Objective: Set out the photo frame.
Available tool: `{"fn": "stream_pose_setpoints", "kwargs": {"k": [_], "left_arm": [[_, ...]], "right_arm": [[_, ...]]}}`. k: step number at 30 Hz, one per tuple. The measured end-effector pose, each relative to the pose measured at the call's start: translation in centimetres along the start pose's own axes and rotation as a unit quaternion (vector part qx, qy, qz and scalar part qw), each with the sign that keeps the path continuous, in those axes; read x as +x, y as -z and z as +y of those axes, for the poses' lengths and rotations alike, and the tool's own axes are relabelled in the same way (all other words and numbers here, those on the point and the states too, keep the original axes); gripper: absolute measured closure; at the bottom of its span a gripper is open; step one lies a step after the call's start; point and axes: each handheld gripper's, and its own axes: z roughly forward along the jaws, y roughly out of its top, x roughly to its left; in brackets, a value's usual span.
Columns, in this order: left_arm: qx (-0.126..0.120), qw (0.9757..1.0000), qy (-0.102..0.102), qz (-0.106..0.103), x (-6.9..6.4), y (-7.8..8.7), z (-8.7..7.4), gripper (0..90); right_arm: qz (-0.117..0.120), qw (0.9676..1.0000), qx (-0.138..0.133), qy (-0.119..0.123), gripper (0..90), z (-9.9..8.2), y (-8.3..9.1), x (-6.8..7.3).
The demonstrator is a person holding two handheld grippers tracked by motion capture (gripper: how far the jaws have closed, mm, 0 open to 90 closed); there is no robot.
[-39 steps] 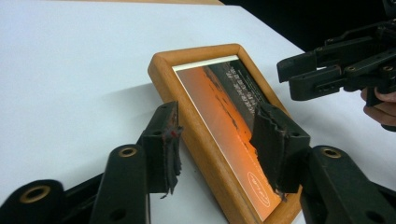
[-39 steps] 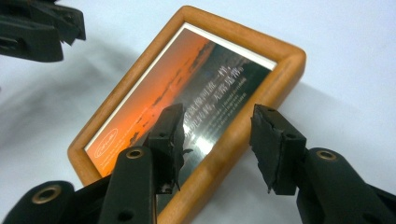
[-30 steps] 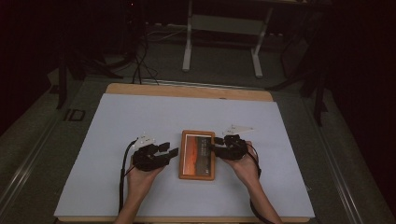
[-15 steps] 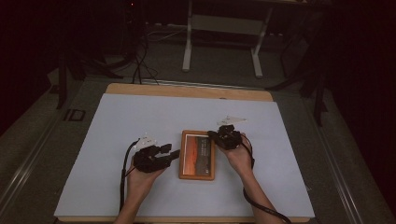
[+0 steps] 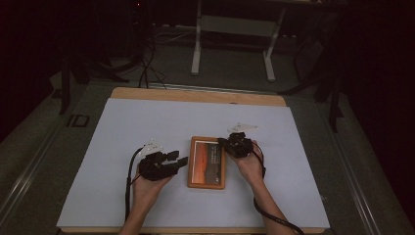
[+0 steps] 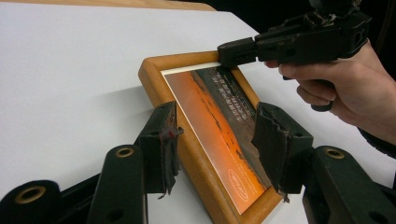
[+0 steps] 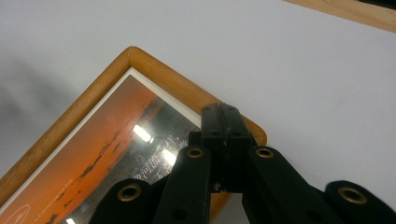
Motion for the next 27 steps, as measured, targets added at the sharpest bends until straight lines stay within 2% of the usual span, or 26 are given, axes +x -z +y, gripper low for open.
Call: {"fn": "stream_pose_setpoints", "kwargs": {"k": [8,14,18,22,27], "left_arm": [[-0.002,1.0000,0.007,-0.004,0.1,0.1,0.0,49.1],[-0.007,0.9998,0.013,-0.010,0.1,0.1,0.1,48.0],[-0.009,0.9999,0.010,-0.006,-0.2,0.1,0.1,45.8],[-0.011,0.9998,0.008,-0.013,-0.6,-0.2,0.1,41.0],[0.003,0.9997,-0.003,-0.022,-1.5,-0.9,0.0,33.8]], "right_arm": [[0.002,1.0000,0.004,-0.007,90.0,-0.4,0.1,-0.6],[0.003,0.9996,0.007,-0.027,90.0,-1.1,0.1,-1.6],[-0.001,0.9991,0.015,-0.040,90.0,-1.8,0.0,-2.2],[-0.004,0.9988,0.023,-0.043,90.0,-2.2,-0.3,-2.6],[-0.006,0.9985,0.026,-0.048,90.0,-2.6,-0.4,-2.8]]}}
